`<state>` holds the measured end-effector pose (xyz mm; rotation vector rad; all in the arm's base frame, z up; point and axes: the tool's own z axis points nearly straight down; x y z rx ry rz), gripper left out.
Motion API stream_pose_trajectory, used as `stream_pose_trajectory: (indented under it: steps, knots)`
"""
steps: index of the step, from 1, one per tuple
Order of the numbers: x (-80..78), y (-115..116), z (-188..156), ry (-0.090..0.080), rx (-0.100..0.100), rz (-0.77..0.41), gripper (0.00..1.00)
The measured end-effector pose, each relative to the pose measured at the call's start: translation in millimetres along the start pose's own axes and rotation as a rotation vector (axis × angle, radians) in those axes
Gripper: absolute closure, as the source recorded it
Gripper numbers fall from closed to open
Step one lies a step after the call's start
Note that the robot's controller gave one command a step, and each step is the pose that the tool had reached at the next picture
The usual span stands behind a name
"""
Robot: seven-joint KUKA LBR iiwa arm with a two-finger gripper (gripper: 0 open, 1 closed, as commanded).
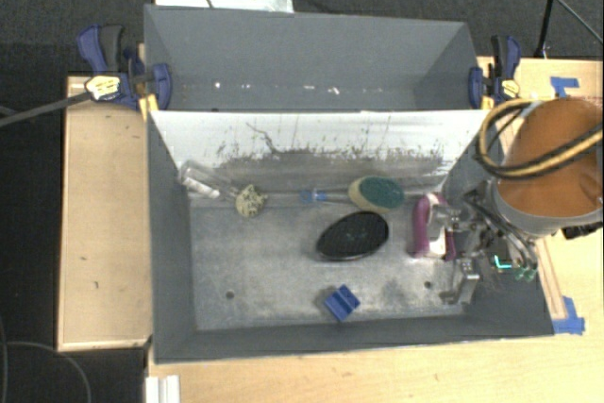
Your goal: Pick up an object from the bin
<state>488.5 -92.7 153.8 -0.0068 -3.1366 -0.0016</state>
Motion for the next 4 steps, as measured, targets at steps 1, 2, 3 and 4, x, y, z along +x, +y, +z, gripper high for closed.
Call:
stream_pose_trajectory:
  steps: [1,2,3,4]
  knots:
    - [-56.3,126,49,-0.013,-0.002,-0.156,0.0]
    - [-85.7,124,82,-0.021,0.001,-0.209,0.0]
    - [-84.3,123,81,-0.018,0.002,-0.211,1.0]
    - [-65.9,131,-104,-0.016,0.002,-0.206,1.0]
